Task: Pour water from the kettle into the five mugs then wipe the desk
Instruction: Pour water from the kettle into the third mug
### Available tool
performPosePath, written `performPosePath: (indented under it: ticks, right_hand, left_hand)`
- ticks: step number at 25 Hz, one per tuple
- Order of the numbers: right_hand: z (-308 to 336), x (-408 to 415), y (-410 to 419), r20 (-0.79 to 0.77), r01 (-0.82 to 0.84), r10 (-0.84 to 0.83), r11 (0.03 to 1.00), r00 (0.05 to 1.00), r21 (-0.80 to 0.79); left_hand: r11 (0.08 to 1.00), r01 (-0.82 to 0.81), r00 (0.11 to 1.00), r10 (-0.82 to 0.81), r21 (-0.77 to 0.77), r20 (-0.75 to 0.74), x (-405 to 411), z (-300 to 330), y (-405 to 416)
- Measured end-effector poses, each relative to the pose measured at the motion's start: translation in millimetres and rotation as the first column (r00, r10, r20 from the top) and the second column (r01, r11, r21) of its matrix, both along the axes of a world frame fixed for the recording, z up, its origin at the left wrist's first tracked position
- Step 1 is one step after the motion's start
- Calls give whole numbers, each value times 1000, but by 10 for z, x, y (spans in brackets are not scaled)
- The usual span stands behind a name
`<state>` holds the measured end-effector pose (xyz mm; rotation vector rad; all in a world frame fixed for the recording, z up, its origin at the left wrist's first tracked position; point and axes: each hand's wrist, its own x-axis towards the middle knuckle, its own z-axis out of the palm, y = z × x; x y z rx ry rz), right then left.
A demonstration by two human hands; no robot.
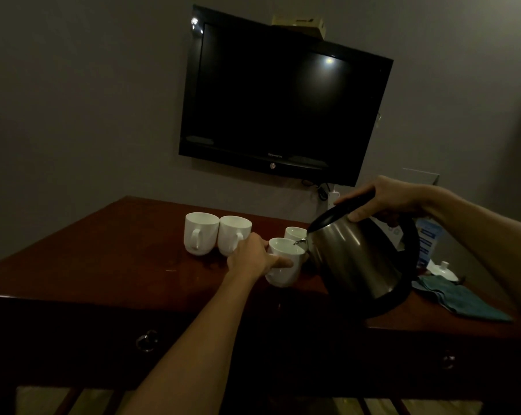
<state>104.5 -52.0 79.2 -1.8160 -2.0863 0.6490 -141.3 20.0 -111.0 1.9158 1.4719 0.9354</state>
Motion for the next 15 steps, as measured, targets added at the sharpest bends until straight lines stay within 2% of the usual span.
performPosePath:
  ticks: [15]
  right_hand:
    - [-45,55,6,-35,8,-7,1000,999,8]
  left_hand:
    - [999,-24,1000,24,26,-4,19,-48,34]
